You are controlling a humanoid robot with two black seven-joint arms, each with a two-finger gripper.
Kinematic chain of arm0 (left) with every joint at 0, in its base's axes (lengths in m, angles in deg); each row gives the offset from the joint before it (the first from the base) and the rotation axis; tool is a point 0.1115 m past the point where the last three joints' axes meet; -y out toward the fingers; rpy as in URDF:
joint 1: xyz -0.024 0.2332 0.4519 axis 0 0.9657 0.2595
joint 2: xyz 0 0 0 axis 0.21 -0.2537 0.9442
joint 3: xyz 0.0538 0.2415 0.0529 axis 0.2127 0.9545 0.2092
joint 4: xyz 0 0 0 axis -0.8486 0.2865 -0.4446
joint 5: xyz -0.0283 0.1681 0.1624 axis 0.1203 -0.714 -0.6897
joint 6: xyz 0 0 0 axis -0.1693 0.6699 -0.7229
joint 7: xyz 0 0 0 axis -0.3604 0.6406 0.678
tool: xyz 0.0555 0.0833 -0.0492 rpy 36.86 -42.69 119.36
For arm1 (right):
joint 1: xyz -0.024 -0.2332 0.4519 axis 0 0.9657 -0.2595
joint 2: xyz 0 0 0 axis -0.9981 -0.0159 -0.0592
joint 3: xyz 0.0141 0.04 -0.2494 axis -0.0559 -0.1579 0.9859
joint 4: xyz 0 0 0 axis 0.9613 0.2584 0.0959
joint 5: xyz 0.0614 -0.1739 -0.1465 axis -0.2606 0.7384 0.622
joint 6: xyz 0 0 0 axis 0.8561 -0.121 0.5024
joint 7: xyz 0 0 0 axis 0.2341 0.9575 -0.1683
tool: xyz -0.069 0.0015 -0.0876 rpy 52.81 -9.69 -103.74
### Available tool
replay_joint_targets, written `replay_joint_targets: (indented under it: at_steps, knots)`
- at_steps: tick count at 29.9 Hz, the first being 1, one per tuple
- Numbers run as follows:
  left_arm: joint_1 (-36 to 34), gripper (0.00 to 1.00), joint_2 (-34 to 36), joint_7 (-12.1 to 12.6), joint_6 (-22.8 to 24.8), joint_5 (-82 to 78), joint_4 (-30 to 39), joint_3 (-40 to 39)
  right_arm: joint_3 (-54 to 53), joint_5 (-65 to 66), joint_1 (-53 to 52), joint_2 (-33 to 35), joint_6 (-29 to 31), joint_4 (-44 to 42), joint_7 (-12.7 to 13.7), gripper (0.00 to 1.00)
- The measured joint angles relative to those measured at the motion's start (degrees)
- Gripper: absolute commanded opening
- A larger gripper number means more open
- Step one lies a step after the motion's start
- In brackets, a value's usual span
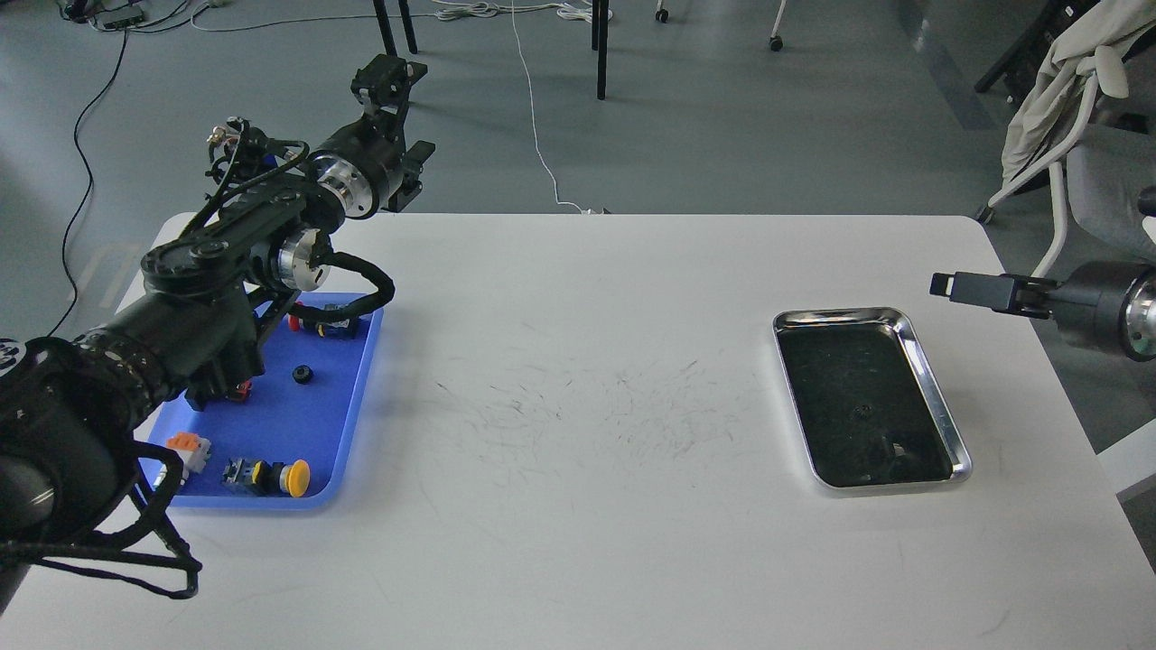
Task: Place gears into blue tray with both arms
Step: 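Move the right gripper down into the metal tray, then close the right gripper on the small black gear in the metal tray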
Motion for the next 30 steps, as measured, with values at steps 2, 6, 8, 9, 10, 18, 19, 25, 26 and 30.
replay_joint_targets:
  at_steps: [2,6,8,9,10,18,19,25,26,30]
  knots:
    - [0.26,0.97,-0.25,0.01,-0.02,0.19,-0.67,-0.81,0.00,2.35,0.04,-0.37,1.04,0.05,-0.20,0.98]
    - [0.75,0.97,-0.40,-0.35,-0.10,0.39,-1.04,-1.58,0.00,11.43,0.14,-1.27,2.14,0.33,-1.66,0.98]
    - [0.88,0.97,-0.54,-0.44,-0.33,0.48,-1.09,-1.71,0.00,16.20,0.18,-1.87,2.38,0.41,-2.59,0.98]
    - [0.94,0.97,-0.61,-0.46,-0.55,0.50,-1.11,-1.73,0.00,18.45,0.20,-2.27,2.44,0.46,-3.02,0.98]
    - [1.01,0.97,-0.66,-0.47,-0.79,0.51,-1.13,-1.75,0.03,20.13,0.22,-2.67,2.51,0.49,-3.33,0.98]
    - [1.07,0.97,-0.66,-1.33,-1.39,3.55,-1.15,-2.90,0.85,30.78,-0.15,-6.06,4.22,0.32,-5.63,0.97]
    - [1.07,0.97,-0.65,-1.51,-1.49,3.95,-1.15,-2.95,1.35,32.09,-0.23,-6.48,4.29,0.16,-5.90,0.97]
    - [1.67,0.97,-0.62,-1.71,-1.89,4.56,-1.15,-3.02,5.07,35.51,-1.80,-8.78,4.38,-0.31,-7.38,0.95]
    - [1.76,0.97,-0.62,-1.72,-2.09,4.57,-1.15,-3.02,5.67,35.67,-2.09,-9.08,4.38,-0.66,-7.41,0.94]
    - [2.25,0.97,-0.41,-2.10,-2.44,4.64,-1.14,-3.07,7.40,35.95,-2.63,-11.25,4.38,-3.53,-7.47,0.92]
